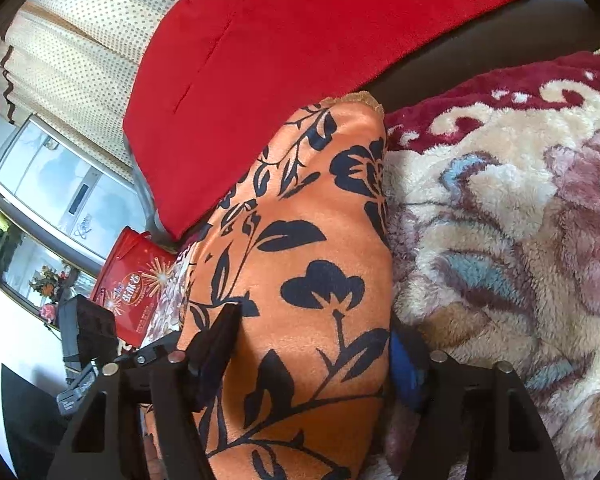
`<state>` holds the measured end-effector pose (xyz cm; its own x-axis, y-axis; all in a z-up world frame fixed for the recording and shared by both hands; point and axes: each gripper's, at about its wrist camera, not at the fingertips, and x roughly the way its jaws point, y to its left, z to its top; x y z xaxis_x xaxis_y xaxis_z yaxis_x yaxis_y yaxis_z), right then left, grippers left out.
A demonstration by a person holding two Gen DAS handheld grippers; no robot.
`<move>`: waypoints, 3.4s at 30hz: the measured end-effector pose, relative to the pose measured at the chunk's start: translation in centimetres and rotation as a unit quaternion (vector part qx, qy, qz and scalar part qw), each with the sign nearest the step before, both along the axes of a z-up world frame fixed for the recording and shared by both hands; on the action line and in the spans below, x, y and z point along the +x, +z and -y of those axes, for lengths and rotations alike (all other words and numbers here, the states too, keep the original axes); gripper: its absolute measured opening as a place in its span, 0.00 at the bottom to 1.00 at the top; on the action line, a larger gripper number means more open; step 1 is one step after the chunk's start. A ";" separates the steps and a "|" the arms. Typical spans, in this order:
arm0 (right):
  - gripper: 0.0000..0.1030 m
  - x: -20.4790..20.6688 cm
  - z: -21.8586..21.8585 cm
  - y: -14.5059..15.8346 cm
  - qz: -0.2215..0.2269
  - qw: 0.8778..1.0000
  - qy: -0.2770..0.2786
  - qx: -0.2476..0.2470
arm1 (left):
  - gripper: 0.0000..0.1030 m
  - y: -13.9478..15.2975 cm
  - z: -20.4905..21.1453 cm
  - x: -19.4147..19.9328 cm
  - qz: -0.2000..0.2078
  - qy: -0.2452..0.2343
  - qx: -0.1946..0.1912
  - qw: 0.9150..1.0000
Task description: Fold small clothes
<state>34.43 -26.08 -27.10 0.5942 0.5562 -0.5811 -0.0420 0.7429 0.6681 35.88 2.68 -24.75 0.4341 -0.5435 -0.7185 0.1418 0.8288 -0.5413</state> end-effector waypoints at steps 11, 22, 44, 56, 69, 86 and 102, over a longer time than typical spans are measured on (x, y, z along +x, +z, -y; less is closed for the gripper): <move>0.51 -1.4 -1.6 3.4 0.056 0.996 -0.007 -0.069 | 0.43 3.6 -0.4 -1.4 0.068 0.017 0.013 0.997; 0.50 -5.5 1.3 7.3 0.098 0.990 -0.020 -0.100 | 0.40 5.2 4.9 -3.9 0.080 -0.036 0.012 0.996; 0.60 -8.3 8.6 6.5 0.019 0.983 -0.083 -0.163 | 0.71 3.6 8.9 -7.1 0.086 -0.084 0.155 0.981; 0.53 -11.3 2.4 6.4 0.047 0.968 -0.040 -0.242 | 0.78 3.1 9.3 -8.9 0.120 -0.075 0.211 0.967; 0.54 -18.1 0.8 6.3 0.072 0.956 -0.080 -0.273 | 0.79 3.7 9.0 -11.7 0.135 -0.029 0.225 0.964; 0.54 -5.9 3.7 9.6 0.002 0.966 -0.062 -0.250 | 0.86 3.2 9.2 -10.4 0.136 -0.035 0.232 0.963; 0.59 -4.3 5.5 8.8 -0.043 0.978 -0.084 -0.185 | 0.88 3.8 8.8 -11.1 0.146 -0.032 0.233 0.961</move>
<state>30.10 -31.60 -18.34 0.5989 0.1976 -0.7761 0.1461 0.9259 0.3485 24.80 -6.16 -20.94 0.6311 -0.2249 -0.7424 0.2904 0.9560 -0.0427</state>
